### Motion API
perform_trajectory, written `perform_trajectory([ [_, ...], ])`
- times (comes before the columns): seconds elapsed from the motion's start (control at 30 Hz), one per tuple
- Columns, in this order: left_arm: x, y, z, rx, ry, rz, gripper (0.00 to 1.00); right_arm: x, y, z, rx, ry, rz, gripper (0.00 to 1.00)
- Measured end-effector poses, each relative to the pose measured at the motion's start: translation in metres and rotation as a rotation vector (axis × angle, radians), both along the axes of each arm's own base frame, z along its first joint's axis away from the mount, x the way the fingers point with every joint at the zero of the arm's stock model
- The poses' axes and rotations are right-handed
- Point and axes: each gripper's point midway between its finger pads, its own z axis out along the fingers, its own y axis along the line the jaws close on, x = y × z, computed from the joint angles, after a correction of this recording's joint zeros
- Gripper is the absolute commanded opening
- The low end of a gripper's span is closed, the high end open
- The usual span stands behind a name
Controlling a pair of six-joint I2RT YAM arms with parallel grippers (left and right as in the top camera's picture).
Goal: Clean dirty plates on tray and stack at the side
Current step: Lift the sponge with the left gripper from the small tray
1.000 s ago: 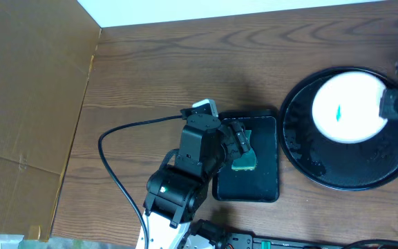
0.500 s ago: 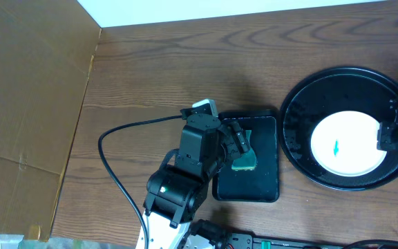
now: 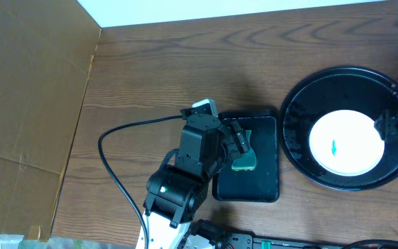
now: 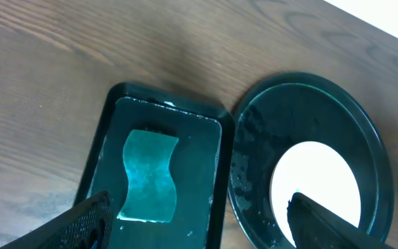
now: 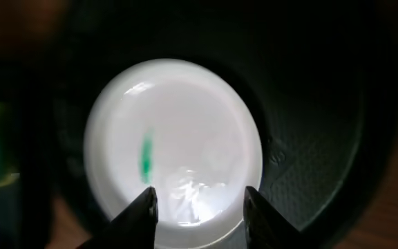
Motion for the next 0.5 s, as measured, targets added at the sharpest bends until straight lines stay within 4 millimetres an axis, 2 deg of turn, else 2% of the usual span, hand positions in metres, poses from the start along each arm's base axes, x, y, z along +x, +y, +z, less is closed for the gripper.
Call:
perform_trajectory([
  [0.1,0.0,0.0,0.0,-0.001,0.0,0.001,0.81,-0.011,0.0,0.037,0.007,-0.094,0.036,0.4],
  [0.2,-0.002,-0.002,-0.001,-0.011,0.011,-0.007,0.81,-0.028,-0.001,0.055,0.009,-0.133,0.055,0.41],
  [0.37,-0.005,-0.004,-0.009,-0.014,0.053,-0.017,0.8,-0.043,-0.004,0.062,0.004,-0.137,0.067,0.41],
  [0.43,-0.005,-0.004,-0.021,0.006,0.1,-0.013,0.8,-0.046,-0.004,0.061,0.001,-0.127,0.069,0.4],
  [0.5,-0.002,-0.004,-0.043,0.034,0.179,-0.006,0.8,-0.047,-0.005,0.059,-0.001,-0.119,0.07,0.4],
])
